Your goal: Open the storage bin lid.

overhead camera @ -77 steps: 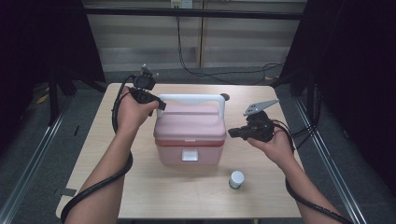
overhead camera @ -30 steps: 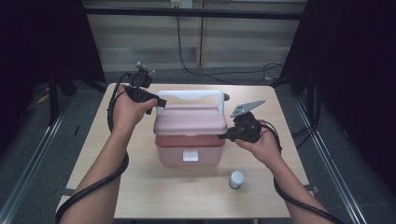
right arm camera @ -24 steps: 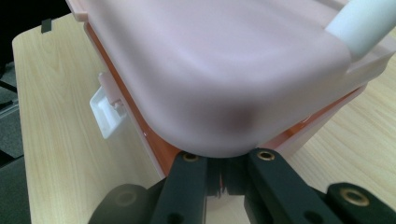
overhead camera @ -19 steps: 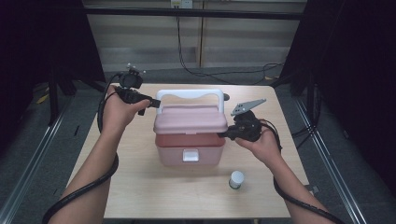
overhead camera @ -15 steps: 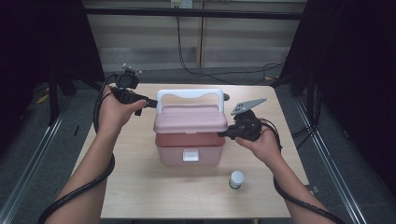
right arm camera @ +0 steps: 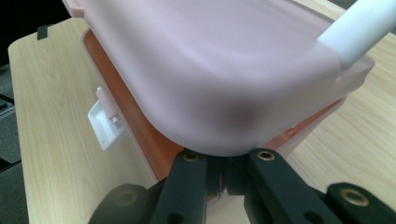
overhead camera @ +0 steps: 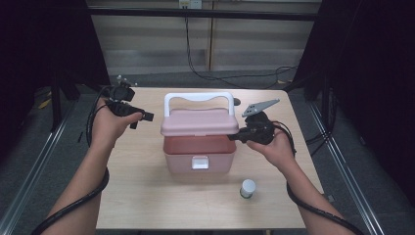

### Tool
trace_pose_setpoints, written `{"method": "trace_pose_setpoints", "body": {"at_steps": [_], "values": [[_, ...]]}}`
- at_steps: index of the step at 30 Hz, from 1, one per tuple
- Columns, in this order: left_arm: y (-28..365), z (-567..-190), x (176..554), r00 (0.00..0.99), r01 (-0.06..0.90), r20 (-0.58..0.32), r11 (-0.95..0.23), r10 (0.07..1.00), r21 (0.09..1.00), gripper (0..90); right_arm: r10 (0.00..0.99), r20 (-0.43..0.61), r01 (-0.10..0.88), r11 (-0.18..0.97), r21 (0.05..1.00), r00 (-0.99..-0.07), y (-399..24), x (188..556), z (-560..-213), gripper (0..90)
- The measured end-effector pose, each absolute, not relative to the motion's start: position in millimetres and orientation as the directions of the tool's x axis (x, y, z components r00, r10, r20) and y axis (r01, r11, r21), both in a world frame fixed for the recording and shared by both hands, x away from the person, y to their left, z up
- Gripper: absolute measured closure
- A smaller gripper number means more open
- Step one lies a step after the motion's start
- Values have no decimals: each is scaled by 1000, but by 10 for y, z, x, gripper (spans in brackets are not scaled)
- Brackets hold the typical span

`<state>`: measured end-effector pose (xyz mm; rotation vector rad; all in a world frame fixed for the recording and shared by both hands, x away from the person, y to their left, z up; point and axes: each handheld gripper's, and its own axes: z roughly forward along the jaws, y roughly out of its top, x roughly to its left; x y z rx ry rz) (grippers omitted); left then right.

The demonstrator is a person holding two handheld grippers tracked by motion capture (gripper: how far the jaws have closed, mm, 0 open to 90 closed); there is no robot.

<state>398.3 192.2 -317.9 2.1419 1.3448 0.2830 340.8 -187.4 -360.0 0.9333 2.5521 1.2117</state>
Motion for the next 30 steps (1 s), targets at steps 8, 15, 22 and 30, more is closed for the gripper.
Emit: {"method": "trace_pose_setpoints", "body": {"at_steps": [8, 15, 22, 30], "values": [[1876, -3431, 3962, 490, 765, -134, -352, 861, 539, 356, 605, 115, 470, 470, 747, -788, -1878, 3423, -3573, 876], [1823, -3476, 3927, 513, 758, -135, -373, 848, 536, 360, 609, 122, 475, 461, 750, -784, -1881, 3432, -3554, 872], [1775, -3525, 3895, 527, 751, -144, -380, 837, 540, 360, 617, 123, 477, 451, 754, -777, -1880, 3447, -3521, 870], [1711, -3550, 3897, 534, 745, -157, -375, 831, 552, 360, 623, 129, 481, 438, 760, -772, -1879, 3463, -3495, 867]]}}
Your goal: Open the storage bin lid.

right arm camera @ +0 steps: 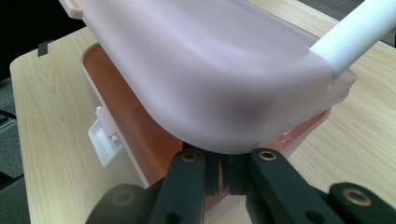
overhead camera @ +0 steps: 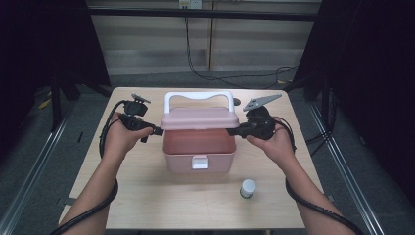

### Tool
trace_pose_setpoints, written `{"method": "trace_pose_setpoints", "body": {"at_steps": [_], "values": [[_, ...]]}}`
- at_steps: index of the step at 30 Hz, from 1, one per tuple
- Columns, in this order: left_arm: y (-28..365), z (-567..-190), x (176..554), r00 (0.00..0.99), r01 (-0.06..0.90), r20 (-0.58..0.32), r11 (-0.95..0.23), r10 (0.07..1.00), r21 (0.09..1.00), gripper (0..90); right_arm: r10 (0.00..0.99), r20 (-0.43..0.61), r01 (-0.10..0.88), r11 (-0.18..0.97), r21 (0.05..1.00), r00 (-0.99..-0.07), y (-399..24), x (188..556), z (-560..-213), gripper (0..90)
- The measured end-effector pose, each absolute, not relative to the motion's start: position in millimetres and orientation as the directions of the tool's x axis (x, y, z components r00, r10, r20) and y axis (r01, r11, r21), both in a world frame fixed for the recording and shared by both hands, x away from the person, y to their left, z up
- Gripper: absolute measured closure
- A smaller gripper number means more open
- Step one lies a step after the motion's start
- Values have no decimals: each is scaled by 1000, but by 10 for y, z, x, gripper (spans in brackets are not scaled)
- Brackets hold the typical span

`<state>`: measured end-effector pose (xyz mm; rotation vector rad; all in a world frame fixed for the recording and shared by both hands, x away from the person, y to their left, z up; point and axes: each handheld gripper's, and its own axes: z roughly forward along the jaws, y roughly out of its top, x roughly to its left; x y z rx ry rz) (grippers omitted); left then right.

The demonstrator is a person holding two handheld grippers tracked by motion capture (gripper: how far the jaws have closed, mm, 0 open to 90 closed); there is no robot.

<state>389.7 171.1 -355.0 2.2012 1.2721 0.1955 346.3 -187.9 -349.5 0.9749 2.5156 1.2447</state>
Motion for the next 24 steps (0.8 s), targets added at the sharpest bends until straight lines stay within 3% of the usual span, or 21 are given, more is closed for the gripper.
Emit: {"method": "trace_pose_setpoints", "body": {"at_steps": [13, 24], "values": [[1645, -3498, 3888, 549, 731, -171, -371, 818, 572, 362, 632, 132, 483, 424, 766, -764, -1876, 3471, -3472, 851], [1613, -3407, 3907, 550, 714, -168, -356, 818, 602, 389, 650, 144, 504, 410, 760, -746, -1909, 3467, -3561, 746]]}}
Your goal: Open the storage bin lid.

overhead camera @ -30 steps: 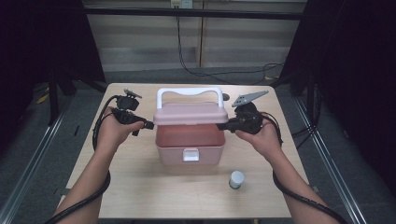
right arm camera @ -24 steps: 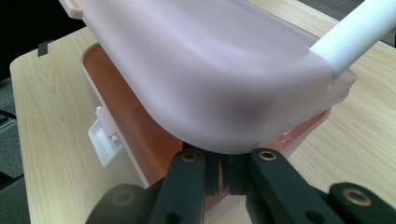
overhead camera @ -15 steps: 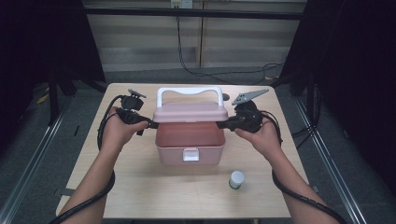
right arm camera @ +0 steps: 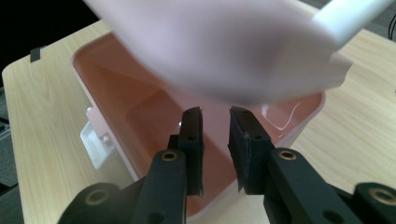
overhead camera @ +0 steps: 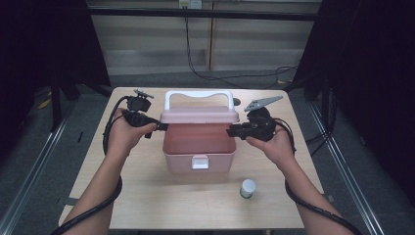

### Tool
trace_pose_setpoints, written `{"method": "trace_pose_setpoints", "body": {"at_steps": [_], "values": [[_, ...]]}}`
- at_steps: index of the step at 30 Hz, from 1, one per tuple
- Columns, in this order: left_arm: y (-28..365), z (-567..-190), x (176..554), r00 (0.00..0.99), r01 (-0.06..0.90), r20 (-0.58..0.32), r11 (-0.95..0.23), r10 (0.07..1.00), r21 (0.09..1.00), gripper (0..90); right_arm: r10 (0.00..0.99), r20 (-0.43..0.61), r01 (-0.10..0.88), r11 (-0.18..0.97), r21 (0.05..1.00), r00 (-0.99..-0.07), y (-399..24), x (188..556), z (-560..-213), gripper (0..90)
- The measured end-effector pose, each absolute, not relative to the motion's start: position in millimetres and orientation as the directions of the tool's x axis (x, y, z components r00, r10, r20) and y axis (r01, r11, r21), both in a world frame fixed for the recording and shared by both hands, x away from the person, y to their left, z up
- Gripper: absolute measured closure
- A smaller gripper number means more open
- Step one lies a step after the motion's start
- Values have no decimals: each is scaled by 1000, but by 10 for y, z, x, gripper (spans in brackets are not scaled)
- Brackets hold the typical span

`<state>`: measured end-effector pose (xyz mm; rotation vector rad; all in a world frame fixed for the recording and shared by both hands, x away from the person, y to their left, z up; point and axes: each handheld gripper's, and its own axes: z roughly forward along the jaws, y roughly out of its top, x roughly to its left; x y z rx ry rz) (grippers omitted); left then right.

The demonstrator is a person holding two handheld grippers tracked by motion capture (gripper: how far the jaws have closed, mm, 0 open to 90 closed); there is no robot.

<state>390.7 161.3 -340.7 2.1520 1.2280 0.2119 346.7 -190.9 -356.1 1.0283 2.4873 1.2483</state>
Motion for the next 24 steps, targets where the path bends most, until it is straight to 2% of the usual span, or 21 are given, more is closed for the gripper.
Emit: {"method": "trace_pose_setpoints", "body": {"at_steps": [15, 19, 24], "values": [[1540, -3296, 3950, 536, 684, -141, -330, 832, 650, 433, 643, 146, 516, 436, 738, -752, -1881, 3434, -3740, 724], [1522, -3273, 3960, 536, 677, -135, -329, 833, 658, 449, 638, 139, 514, 450, 731, -757, -1870, 3433, -3764, 739], [1485, -3215, 3988, 550, 657, -125, -335, 826, 676, 455, 620, 142, 513, 475, 715, -771, -1854, 3409, -3788, 799]]}}
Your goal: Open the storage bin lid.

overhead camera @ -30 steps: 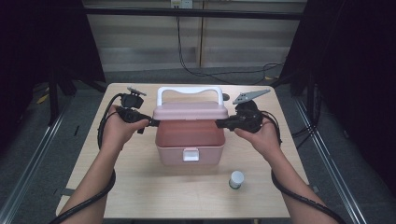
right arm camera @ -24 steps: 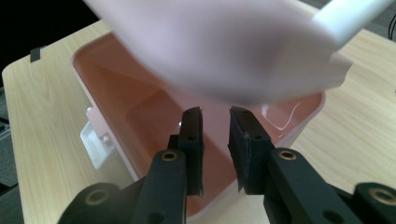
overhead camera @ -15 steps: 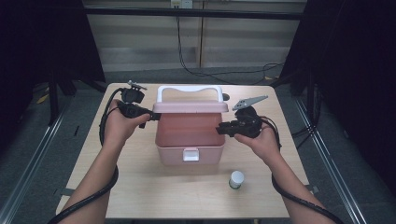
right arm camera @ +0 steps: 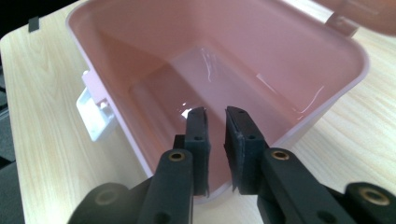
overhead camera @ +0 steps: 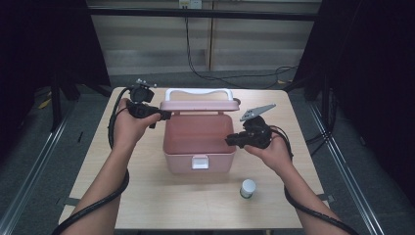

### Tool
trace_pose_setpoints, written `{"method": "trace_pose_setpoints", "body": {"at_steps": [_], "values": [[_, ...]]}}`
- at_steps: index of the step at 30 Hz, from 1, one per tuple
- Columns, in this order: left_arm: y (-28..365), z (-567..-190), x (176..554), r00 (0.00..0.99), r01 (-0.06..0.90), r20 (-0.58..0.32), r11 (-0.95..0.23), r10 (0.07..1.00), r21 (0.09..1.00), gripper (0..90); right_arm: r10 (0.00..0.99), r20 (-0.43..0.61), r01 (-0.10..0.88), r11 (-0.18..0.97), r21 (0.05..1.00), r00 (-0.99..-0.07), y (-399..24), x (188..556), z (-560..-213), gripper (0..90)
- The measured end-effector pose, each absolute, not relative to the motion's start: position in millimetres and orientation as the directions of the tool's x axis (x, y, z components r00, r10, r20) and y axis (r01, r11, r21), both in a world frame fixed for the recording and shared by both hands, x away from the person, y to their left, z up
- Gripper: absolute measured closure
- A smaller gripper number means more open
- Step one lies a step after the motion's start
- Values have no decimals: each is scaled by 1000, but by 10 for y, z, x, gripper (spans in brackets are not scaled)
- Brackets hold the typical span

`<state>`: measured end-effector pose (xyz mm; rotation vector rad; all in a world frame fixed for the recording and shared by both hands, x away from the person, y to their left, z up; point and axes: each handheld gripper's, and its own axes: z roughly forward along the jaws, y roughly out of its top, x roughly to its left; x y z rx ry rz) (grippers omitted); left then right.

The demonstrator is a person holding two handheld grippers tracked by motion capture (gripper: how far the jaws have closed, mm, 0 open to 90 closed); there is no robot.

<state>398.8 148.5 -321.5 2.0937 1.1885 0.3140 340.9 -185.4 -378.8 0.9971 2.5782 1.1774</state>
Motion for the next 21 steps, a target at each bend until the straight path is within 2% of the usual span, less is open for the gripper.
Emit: {"method": "trace_pose_setpoints", "body": {"at_steps": [14, 21], "values": [[1431, -3160, 4061, 535, 650, -108, -326, 838, 687, 525, 602, 152, 513, 488, 706, -784, -1853, 3366, -3851, 808], [1385, -3129, 4081, 545, 646, -111, -332, 831, 688, 600, 597, 150, 512, 500, 699, -788, -1845, 3368, -3874, 807]]}}
